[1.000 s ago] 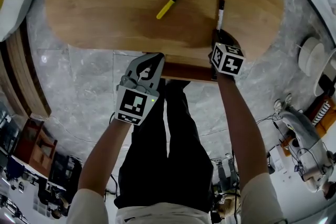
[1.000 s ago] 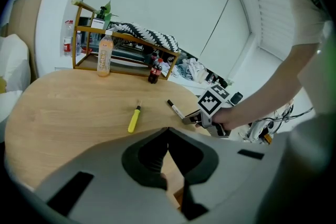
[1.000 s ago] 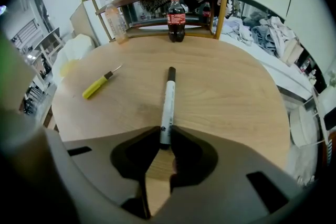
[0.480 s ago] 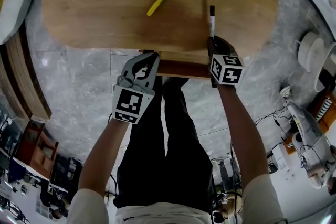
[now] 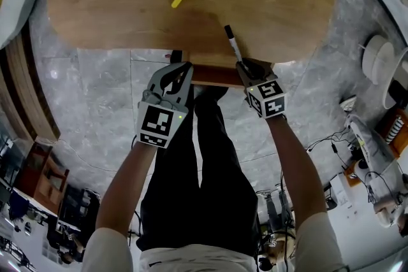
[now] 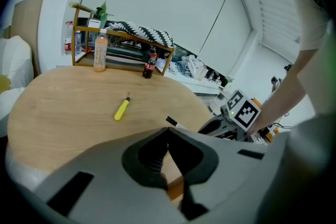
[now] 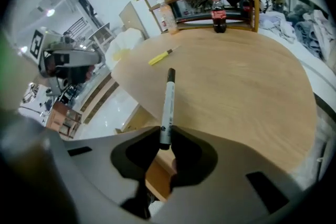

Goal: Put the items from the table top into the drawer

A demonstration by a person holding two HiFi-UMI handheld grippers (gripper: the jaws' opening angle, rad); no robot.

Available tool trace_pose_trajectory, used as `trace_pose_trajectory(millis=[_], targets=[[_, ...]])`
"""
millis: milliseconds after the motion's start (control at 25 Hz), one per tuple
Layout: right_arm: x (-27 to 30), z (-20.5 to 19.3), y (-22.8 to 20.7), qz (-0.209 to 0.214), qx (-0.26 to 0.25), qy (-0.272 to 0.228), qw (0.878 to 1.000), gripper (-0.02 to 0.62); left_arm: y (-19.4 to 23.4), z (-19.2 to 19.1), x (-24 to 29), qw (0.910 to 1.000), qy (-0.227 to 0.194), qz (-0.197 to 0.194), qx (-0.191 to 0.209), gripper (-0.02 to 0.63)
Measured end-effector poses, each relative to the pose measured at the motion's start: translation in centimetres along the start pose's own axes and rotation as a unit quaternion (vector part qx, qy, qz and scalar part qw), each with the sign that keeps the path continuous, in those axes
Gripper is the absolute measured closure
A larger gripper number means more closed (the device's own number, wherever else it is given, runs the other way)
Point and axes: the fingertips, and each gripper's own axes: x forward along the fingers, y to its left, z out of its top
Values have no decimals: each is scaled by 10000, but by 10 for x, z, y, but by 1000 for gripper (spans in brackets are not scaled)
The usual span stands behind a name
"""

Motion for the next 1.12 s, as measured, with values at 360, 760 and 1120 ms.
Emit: trace_pose_trajectory(millis=[360,760,1120], targets=[[4,-47,53,1216,-1521,920,9765,515,-7,-28,-7,9999,64,121,-100,584],[39,-77,45,1294,-1601,1884,9603,515,1,-45,-14,9996,144,193,-172,584],[61,-85,21,829,-1170,1940,9705,509,11,-57,-15,9993,206,231,-207,585]])
